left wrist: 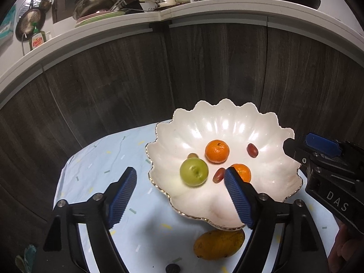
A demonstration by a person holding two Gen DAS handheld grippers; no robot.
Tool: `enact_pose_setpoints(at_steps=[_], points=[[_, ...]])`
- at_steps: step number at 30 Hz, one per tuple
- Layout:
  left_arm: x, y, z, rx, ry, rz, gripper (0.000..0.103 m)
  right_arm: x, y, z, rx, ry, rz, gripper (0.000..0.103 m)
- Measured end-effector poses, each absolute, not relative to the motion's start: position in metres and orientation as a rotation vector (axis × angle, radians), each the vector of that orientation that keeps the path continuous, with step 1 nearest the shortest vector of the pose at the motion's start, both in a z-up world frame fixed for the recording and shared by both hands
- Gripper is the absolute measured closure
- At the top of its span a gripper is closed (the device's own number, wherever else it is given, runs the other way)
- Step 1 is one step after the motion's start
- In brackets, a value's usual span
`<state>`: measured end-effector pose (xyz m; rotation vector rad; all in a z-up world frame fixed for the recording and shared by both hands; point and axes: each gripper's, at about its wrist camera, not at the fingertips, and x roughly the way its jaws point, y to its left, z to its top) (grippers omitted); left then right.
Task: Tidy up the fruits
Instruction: 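Withdraw both open tools from the bowl toward the mango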
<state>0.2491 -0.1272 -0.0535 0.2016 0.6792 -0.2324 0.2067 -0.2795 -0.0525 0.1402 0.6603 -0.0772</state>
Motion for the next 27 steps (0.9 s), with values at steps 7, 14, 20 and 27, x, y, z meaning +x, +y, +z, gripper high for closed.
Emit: enact_pose_setpoints(at_steps=[7,14,20,27], points=[[0.236,-0.116,-0.042,0.194,0.662,-0.217,0.021,0.195,-0.269,-0.042,0.136,0.641,-0.069,0.049],[0.223,-0.11,-0.031,0.187,0.645,-0.206,0.021,0.181,-0.261,-0.031,0.132,0.625,-0.06,0.049],[0.209,-0.104,-0.024,0.181,0.631,-0.201,0.021,0.17,-0.256,-0.024,0.125,0.614,-0.056,0.049],[0.193,-0.097,-0.018,0.174,0.619,-0.194,0.021,0.157,-0.248,-0.018,0.113,0.608,-0.049,0.049]])
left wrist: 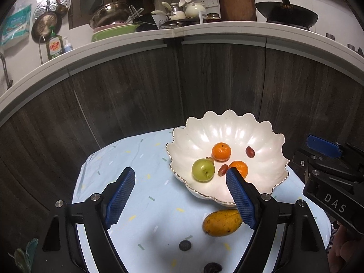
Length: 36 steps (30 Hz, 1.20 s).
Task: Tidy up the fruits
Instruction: 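Withdraw both open tools from the bowl toward the mango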
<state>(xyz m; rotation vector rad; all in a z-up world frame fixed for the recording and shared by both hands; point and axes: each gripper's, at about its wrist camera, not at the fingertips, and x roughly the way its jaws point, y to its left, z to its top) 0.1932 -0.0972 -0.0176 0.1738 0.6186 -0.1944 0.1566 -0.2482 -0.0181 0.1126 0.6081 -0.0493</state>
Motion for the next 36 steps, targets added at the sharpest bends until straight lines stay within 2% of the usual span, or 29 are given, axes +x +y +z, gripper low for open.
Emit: enact_pose_setpoints(at_steps=[5,9,36], points=[[0.183,-0.093,-0.018,0.174,0.62,-0.19,0.021,0.149,-0.243,-0.018,0.108,0.61,-0.042,0.049],[0.175,-0.089,-0.02,0.172,0.626,-0.187,0.021,0.142,-0.239,-0.019,0.105,0.608,-0.039,0.04],[0.124,-0.068,-0.051,0.195,0.678,-0.193,0.021,0.11,-0.216,-0.043,0.035,0.669,0.013,0.04]])
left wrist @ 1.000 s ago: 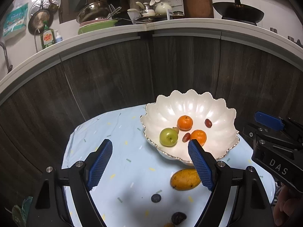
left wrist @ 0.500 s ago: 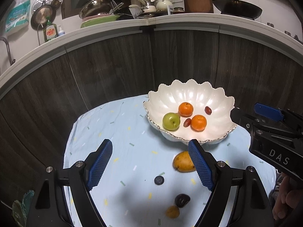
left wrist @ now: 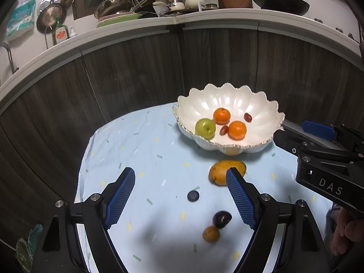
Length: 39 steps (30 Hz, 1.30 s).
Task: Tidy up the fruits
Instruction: 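Withdraw both open tools from the bowl toward the mango, then grasp the small brown round fruit with the left tool while the right tool grasps the dark plum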
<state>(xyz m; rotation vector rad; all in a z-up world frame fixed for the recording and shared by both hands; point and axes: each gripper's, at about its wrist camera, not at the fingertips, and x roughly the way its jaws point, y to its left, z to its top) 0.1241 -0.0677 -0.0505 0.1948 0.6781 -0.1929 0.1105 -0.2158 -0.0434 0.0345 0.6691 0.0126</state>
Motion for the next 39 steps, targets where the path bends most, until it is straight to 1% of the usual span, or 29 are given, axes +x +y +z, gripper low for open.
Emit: enact_pose_setpoints(at_steps=[23,39], points=[[0.097,-0.061,-0.096,0.226,0.774,-0.229,0.021,0.097,-0.202,-0.076,-0.012,0.756,0.086,0.04],[0.092,-0.068,-0.125,0.242,0.818,-0.273,0.021,0.102,-0.19,-0.109,-0.013,0.888,0.203,0.04]])
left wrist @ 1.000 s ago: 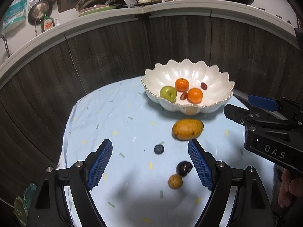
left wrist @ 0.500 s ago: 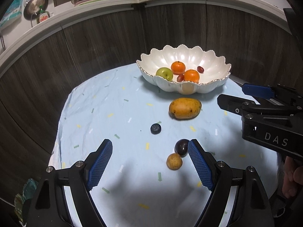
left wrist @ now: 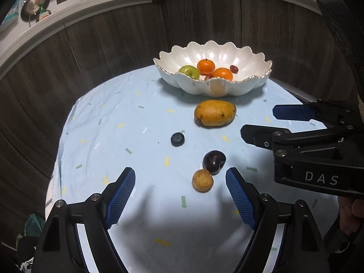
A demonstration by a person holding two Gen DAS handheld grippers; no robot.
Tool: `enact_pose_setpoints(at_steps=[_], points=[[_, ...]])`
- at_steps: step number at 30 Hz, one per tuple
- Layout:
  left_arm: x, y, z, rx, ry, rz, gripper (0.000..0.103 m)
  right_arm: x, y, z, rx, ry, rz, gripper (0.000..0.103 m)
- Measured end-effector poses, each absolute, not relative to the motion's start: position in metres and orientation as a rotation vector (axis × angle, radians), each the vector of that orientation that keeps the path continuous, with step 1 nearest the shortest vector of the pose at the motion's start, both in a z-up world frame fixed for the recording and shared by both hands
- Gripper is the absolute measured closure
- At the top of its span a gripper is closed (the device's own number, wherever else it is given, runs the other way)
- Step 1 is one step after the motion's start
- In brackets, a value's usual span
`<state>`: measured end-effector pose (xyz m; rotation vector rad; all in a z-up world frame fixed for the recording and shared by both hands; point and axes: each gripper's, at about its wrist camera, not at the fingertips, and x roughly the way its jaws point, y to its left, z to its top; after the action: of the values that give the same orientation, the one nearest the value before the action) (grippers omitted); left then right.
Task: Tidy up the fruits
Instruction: 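Grasp the small brown round fruit with the left tool while the right tool grasps the dark plum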
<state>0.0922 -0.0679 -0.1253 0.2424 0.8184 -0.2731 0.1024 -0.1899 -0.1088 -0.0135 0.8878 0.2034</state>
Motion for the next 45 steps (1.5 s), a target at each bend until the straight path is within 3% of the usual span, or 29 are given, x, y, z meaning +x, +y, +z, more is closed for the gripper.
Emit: enact_pose_setpoints(at_steps=[11,17,22,31,40,45], points=[[0.097,-0.072,-0.141,0.248,0.845,-0.292,0.024,0.114,-0.176,-0.125,-0.045,0.955,0.295,0.04],[0.101,-0.074,-0.147,0.247,0.856,-0.305,0.034,0.12,-0.166,-0.129,-0.06,0.979,0.344,0.04],[0.106,-0.074,-0.155,0.24,0.872,-0.316,0.049,0.127,-0.158,-0.135,-0.074,1.003,0.371,0.04],[0.112,-0.076,-0.163,0.22,0.899,-0.331,0.058,0.134,-0.153,-0.145,-0.058,1.038,0.395,0.041],[0.112,-0.079,-0.165,0.204,0.913,-0.364,0.076,0.138,-0.158,-0.149,0.013,1.059,0.423,0.055],[0.113,-0.08,-0.165,0.198,0.915,-0.37,0.078,0.137,-0.157,-0.149,0.018,1.063,0.452,0.073]])
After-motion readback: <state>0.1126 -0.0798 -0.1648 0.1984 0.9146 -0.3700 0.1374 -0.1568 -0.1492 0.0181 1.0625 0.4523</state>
